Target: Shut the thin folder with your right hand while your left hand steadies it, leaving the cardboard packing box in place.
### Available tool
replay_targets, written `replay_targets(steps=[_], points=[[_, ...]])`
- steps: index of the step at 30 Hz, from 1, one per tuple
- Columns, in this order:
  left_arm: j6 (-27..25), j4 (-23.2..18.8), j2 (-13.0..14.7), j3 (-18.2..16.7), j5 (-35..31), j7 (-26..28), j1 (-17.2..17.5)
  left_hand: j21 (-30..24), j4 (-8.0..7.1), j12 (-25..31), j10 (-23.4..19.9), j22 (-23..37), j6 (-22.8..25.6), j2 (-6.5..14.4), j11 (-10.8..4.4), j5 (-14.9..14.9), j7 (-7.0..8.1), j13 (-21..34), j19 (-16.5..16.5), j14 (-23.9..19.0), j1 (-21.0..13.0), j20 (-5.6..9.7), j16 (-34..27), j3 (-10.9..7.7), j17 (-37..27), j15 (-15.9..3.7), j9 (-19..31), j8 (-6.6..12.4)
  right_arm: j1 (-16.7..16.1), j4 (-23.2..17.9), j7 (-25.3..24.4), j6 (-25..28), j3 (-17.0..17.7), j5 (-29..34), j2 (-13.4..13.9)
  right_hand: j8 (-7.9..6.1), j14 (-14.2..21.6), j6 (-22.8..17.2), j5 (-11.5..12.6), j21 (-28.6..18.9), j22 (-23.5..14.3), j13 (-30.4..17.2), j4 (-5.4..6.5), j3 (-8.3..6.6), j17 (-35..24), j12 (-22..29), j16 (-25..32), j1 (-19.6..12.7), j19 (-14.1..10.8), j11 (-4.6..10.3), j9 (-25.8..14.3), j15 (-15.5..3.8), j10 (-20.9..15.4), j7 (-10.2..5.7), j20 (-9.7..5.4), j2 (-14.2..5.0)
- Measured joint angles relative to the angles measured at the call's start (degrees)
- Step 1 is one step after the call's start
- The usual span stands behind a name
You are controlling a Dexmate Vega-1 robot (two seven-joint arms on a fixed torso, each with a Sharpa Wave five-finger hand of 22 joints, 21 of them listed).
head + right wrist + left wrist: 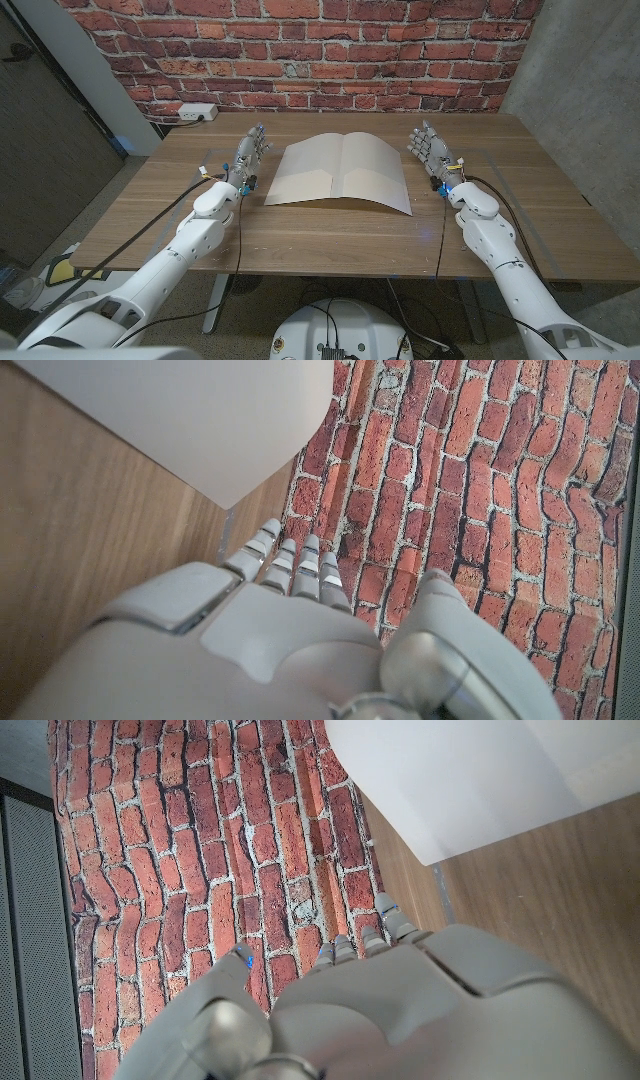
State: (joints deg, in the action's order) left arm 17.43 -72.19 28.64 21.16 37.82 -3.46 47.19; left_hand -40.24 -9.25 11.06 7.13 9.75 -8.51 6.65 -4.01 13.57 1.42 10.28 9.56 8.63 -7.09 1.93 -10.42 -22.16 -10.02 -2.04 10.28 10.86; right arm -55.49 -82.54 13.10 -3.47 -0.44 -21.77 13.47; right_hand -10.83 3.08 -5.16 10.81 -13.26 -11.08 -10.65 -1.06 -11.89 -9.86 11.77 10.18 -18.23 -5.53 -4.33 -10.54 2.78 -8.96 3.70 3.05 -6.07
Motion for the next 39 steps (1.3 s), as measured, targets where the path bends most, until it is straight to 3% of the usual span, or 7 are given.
replay_targets(steps=[11,15,18,30,39], points=[[0.1,0.4,-0.1,0.2,0.0,-0.6,-0.2,0.2,0.0,0.0,0.0,0.0,0.0,0.0,0.0,0.0,0.0,0.0,0.0,0.0,0.0,0.0,0.0,0.0,0.0,0.0,0.0,0.0,-3.7,-5.1,4.2,4.9,5.1,-1.2,-4.2,-0.21,0.7,-0.7,0.0,0.0,0.0,0.0,-0.45,-0.46,0.0,0.1,0.2,-0.5,-0.4,-0.35,0.0,0.57,-0.8,0.07,-0.4,-0.53],[0.1,0.5,-0.1,0.2,0.0,-0.6,-0.2,0.4,0.0,0.0,0.0,0.1,0.0,0.0,0.01,0.0,0.0,0.0,0.0,0.0,0.0,0.0,0.0,0.0,0.0,0.0,0.0,0.0,-3.7,-5.1,5.9,6.6,5.1,-2.3,-4.2,-0.21,1.1,-1.1,0.0,0.0,0.0,0.0,-0.65,-0.66,0.0,0.4,0.4,-0.5,-0.6,-0.47,0.0,0.48,-0.9,0.09,-0.61,-0.53],[0.1,0.5,-0.1,0.2,0.1,-0.8,-0.2,0.4,0.0,0.0,0.0,0.3,0.0,0.0,0.01,0.0,0.0,0.0,0.0,0.0,0.0,0.0,0.0,0.0,0.0,0.0,0.0,0.0,-5.7,-7.8,6.8,7.8,7.2,-2.9,-6.0,-0.44,1.7,-1.1,0.0,0.0,0.0,0.0,-0.69,-0.69,0.0,0.6,0.4,-0.8,-0.7,-0.37,0.0,0.43,-1.4,0.09,-0.73,-0.33],[0.0,0.6,-0.1,0.5,0.2,-1.3,-0.4,0.4,0.0,0.0,0.0,0.3,0.0,0.0,0.01,0.0,0.0,0.0,0.0,0.0,0.0,0.0,0.0,0.01,0.0,0.0,0.0,0.0,-9.2,-13.0,9.7,12.5,9.5,-6.0,-8.2,-0.92,4.4,-3.4,0.0,-0.4,-0.3,-0.1,-0.92,-0.93,-0.2,1.4,1.2,-1.4,-1.7,-0.72,-0.1,0.85,-3.6,-0.12,-1.74,-0.91],[-0.2,1.0,-0.2,0.8,0.2,-1.9,-0.7,0.8,0.0,0.0,0.0,0.3,0.0,0.0,0.01,0.0,0.0,0.0,0.0,0.0,0.0,0.0,0.0,0.01,0.0,0.0,0.0,0.0,-12.2,-17.8,10.6,16.5,10.7,-8.3,-9.1,-1.28,7.1,-5.0,0.3,-1.1,-0.5,-0.2,-0.59,-1.25,-0.4,1.9,1.7,-0.7,-3.3,-0.99,-0.3,0.31,-5.5,-0.31,-1.62,-1.53]])
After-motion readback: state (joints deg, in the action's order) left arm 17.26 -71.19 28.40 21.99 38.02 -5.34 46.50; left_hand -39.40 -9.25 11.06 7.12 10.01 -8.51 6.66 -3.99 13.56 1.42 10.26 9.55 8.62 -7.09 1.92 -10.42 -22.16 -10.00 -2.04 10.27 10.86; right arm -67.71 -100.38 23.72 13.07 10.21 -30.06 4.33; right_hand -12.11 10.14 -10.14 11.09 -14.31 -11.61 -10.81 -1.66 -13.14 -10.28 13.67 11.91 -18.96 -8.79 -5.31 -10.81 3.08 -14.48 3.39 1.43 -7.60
